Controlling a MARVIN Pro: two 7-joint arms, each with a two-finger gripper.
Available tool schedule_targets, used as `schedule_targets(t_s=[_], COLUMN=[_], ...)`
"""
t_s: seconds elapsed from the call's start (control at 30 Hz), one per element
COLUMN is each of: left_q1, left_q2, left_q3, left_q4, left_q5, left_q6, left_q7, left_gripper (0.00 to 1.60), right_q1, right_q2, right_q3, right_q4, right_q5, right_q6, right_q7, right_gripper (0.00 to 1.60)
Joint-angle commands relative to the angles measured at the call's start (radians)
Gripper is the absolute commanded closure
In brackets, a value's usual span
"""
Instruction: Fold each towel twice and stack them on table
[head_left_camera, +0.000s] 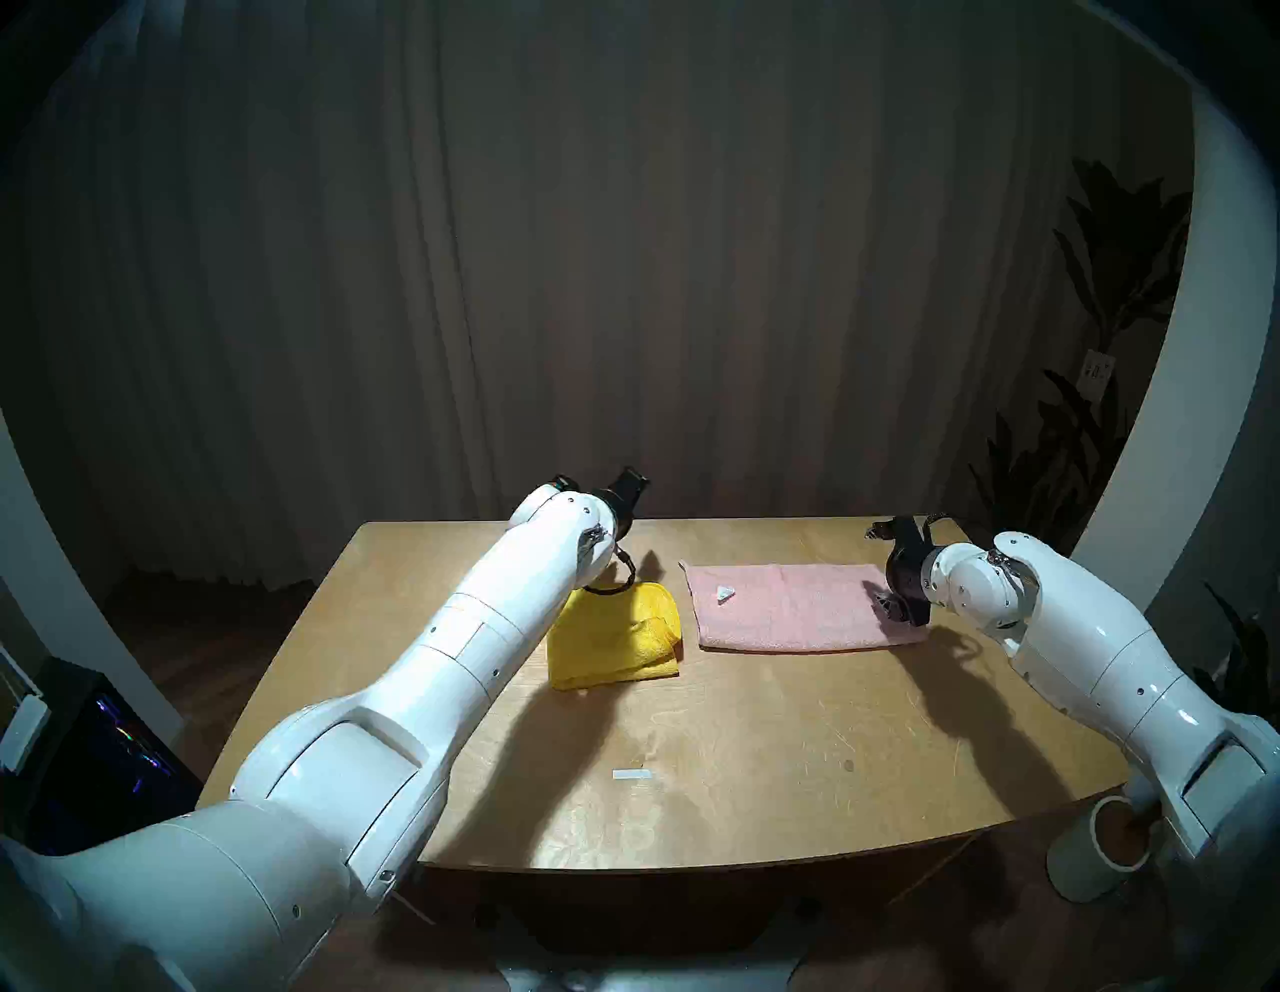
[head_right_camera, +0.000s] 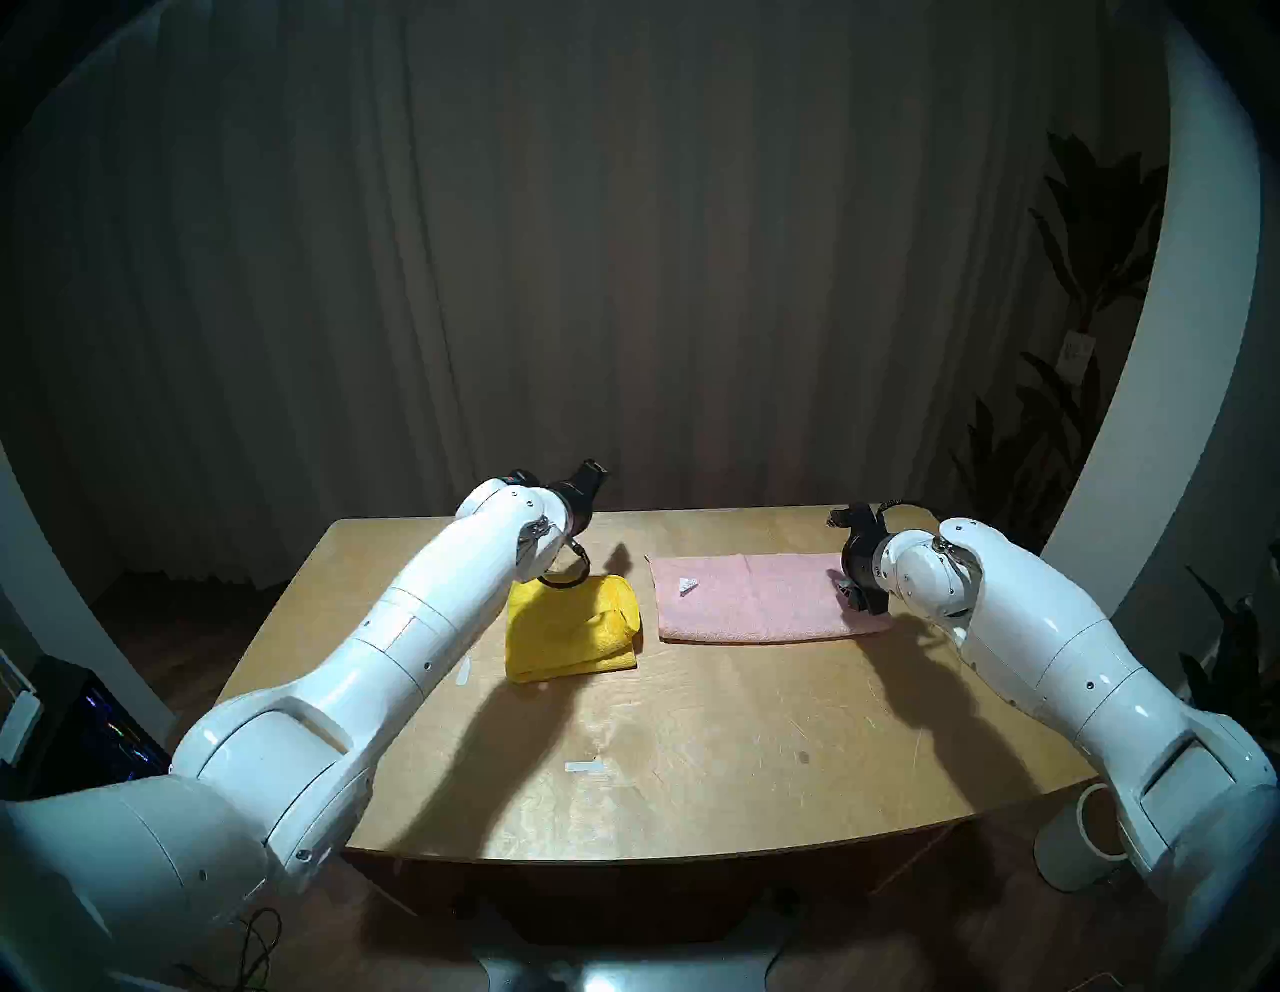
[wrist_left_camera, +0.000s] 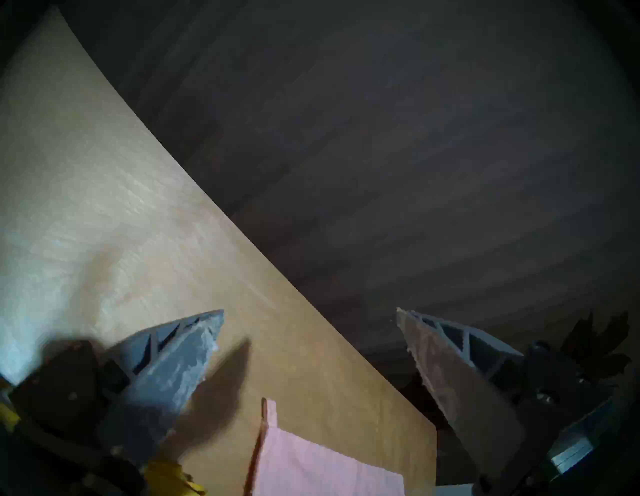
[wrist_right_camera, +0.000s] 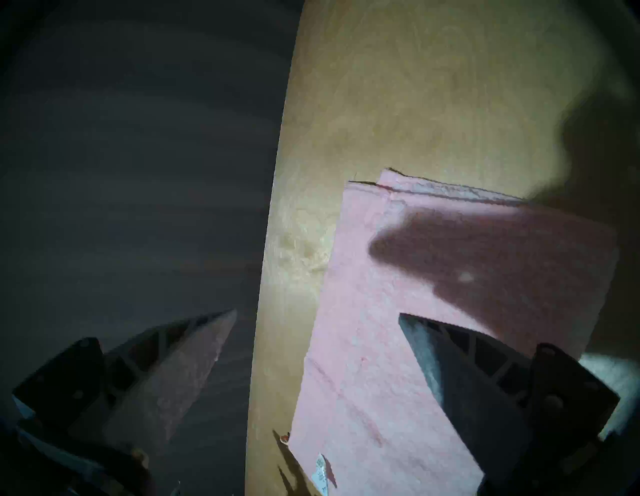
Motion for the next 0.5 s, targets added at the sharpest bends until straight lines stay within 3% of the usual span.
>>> schedule_targets(t_s=[0.0,0.47], left_q1=[-0.001,0.059], left_q2=[0.049,0.111], left_q3=[-0.022,-0.045], left_q4=[-0.051,-0.096], left_q5=[0.011,0.024], left_q6=[-0.018,-0.037], left_q7=[-0.02,-0.038], left_gripper=[0.0,0.0], right_q1=[-0.01,-0.075], right_q2=[0.062,0.151], right_q3=[0.029,0.06], right_q4=[-0.068,-0.174], right_q5=[0.011,0.053], right_q6=[0.014,0.048], right_q7=[0.01,0.015], right_gripper=[0.0,0.0])
